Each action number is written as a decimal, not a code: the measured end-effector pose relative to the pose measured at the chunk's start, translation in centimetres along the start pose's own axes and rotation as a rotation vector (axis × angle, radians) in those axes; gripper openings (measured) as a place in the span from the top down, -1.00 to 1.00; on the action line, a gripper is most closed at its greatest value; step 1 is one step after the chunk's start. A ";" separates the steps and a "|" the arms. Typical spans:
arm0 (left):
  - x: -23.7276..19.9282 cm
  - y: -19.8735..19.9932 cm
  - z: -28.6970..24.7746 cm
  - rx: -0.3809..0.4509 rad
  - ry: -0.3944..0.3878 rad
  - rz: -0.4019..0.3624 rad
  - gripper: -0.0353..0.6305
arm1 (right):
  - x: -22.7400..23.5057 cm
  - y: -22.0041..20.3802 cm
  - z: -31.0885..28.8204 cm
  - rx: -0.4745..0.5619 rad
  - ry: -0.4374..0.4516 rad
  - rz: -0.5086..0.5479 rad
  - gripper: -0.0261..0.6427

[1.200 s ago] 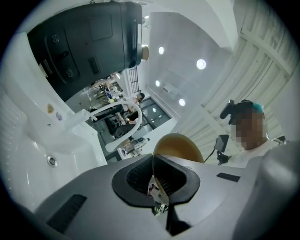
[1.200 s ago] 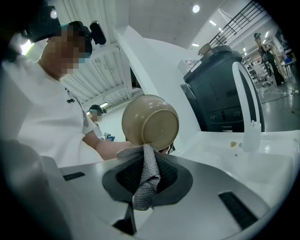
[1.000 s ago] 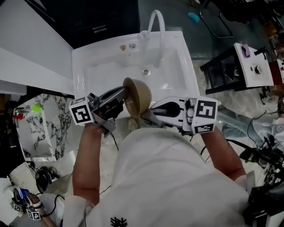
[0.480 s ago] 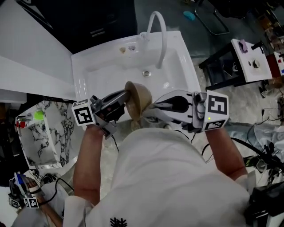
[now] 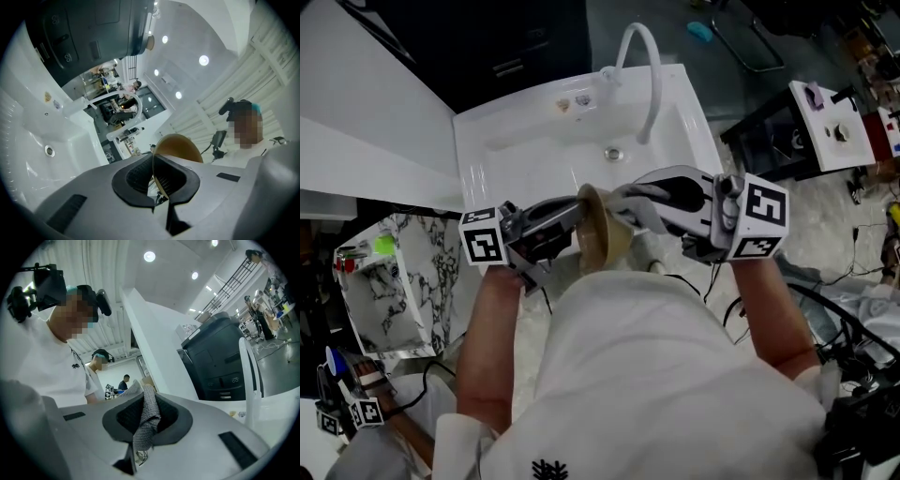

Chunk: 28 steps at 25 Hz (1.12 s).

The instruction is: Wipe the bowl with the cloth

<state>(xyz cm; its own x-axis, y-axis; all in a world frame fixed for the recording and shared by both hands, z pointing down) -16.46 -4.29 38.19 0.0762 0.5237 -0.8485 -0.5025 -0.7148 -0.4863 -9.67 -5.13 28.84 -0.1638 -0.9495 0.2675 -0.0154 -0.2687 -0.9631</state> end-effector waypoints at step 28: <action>0.9 2.6 0.9 0.147 -0.137 0.088 0.83 | -0.3 -6.2 -1.1 -0.116 -0.027 -0.135 0.82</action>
<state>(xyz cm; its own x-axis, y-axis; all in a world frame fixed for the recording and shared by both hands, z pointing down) -18.45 -5.26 36.29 -0.0860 0.5275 -0.8452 -0.6230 -0.6905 -0.3675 -10.60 -3.00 34.72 -0.1264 -0.9103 0.3942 -0.1491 -0.3754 -0.9148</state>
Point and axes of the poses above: the fingertips, and each gripper's own axes: z backward along the fingers, x to its right, y out of its top, the point moved 1 cm from there along z, backward along the fingers, and after that the axes turned 4 degrees about z, right-handed, at the moved point
